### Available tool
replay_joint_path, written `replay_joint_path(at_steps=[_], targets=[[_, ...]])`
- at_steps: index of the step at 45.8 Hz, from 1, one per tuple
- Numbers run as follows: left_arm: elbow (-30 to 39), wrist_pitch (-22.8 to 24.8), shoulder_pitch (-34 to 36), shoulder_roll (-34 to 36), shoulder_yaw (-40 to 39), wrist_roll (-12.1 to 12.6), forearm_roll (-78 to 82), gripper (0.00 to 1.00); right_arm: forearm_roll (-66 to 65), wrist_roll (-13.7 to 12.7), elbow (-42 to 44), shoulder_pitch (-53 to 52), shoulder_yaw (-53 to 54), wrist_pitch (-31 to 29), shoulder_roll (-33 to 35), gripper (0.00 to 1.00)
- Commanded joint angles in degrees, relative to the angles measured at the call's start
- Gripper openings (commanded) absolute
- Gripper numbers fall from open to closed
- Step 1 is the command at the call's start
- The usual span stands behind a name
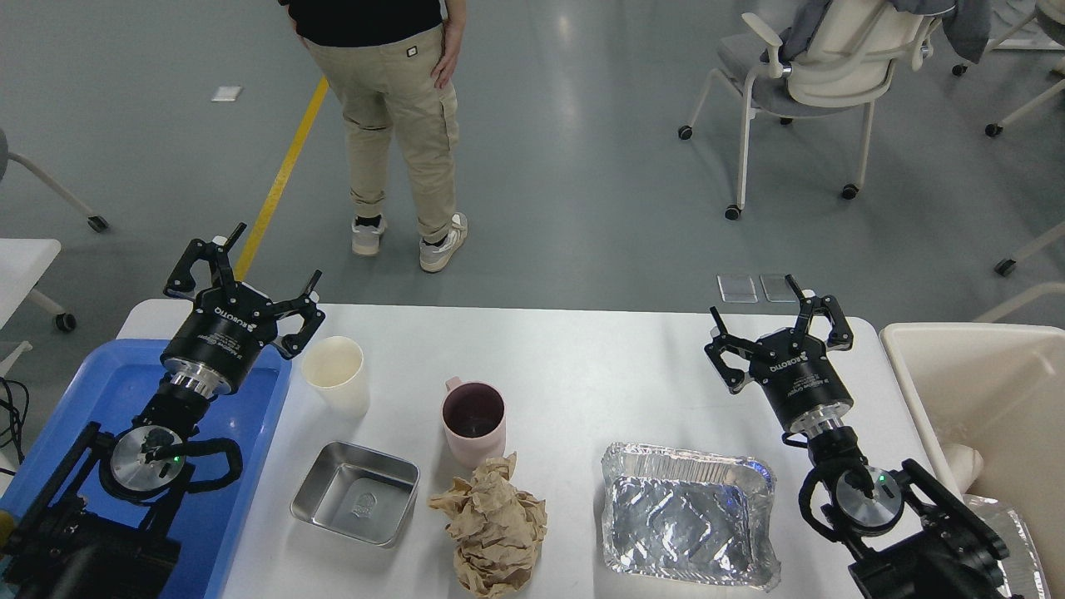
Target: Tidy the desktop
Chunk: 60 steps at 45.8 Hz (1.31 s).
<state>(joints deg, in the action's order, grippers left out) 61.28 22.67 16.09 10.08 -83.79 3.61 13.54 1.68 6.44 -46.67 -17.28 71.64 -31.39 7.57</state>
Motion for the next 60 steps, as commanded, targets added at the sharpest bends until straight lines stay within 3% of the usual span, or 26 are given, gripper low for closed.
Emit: replay_joint_path(at_steps=[1, 60], targets=[[0.06, 0.01, 0.08, 0.20, 0.55, 0.17, 0.00, 0.98, -0.01, -0.03, 0.00, -0.04, -0.36, 0.01, -0.01, 1.00], [0.42, -0.60, 0.08, -0.24, -0.06, -0.35, 0.00, 0.98, -0.10, -0.03, -0.26, -0.48, -0.45, 0.10, -0.10, 1.00]])
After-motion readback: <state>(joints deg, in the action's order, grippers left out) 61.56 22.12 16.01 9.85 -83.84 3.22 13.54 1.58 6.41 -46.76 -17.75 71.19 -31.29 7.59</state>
